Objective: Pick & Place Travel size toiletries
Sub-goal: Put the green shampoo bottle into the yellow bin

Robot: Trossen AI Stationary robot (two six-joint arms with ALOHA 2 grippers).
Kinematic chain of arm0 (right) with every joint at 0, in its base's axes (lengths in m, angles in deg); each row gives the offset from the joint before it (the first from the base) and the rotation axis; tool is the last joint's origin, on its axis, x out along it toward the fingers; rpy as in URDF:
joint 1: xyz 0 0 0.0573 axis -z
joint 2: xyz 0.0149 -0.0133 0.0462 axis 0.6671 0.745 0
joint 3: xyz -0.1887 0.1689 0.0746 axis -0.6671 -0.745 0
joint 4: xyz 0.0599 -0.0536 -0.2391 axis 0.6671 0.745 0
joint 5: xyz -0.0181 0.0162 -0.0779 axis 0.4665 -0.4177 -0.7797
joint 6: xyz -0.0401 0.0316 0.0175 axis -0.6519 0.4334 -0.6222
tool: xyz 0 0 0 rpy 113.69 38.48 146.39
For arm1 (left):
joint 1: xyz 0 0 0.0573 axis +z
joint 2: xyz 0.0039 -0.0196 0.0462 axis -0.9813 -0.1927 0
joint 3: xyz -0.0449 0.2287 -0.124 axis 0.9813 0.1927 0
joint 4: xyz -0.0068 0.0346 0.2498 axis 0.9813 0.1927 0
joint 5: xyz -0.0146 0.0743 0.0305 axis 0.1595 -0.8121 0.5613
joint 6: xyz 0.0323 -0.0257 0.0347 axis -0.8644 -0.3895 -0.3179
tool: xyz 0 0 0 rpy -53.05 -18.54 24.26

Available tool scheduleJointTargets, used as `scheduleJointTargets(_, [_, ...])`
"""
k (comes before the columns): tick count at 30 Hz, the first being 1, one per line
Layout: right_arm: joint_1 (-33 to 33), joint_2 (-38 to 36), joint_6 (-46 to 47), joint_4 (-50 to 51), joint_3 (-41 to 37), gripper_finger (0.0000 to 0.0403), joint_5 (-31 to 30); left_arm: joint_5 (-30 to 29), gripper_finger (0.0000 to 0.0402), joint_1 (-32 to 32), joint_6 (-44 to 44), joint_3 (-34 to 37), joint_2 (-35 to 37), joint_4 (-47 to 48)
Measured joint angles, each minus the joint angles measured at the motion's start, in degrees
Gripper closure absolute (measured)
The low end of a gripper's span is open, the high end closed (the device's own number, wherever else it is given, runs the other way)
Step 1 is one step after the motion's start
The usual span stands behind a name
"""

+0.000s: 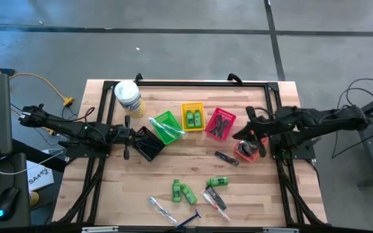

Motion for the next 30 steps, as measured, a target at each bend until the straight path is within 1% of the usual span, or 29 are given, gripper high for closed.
scheduleJointTargets(3, [-0.3, -4.2, -2.3, -11.6, -7.2, 0.0396, 4.9, 0.1, 0.0401, 0.0, 0.0, 0.0, 0.0, 0.0])
scheduleJointTargets(5, [-0.1, -6.2, -4.0, -16.7, -11.9, 0.0399, 6.4, 0.1, 0.0401, 0.0, -0.2, 0.0, 0.0, 0.0])
scheduleJointTargets(9, [2.3, -12.6, -6.7, -20.1, -20.1, 0.0399, 7.3, 0.1, 0.0401, 0.0, -0.4, 0.0, 0.0, 0.0])
scheduleJointTargets(11, [4.4, -15.8, -5.8, -22.7, -23.3, 0.0399, 7.7, 0.1, 0.0401, 0.0, -0.4, 0.0, 0.0, 0.0])
scheduleJointTargets(13, [6.3, -19.0, -4.5, -24.1, -25.9, 0.0400, 10.1, 0.1, 0.0401, 0.0, -0.4, 0.0, 0.0, 0.0])
scheduleJointTargets(16, [8.7, -22.6, -2.0, -27.3, -29.1, 0.0399, 13.6, 0.1, 0.0401, 0.0, -1.1, 0.0, 0.0, 0.0])
scheduleJointTargets(20, [10.6, -25.3, 0.6, -27.4, -31.4, 0.0399, 14.2, 0.1, 0.0402, 0.0, -2.3, 0.0, 0.0, 0.0])
scheduleJointTargets(24, [11.0, -28.0, -0.3, -29.5, -32.7, 0.0399, 16.7, 0.1, 0.0401, 0.0, -1.9, 0.0, 0.0, 0.0])
scheduleJointTargets(30, [11.0, -32.2, -0.7, -26.9, -32.9, 0.0399, 16.8, 0.1, 0.0401, 0.0, -0.1, 0.0, 0.0, 0.0])
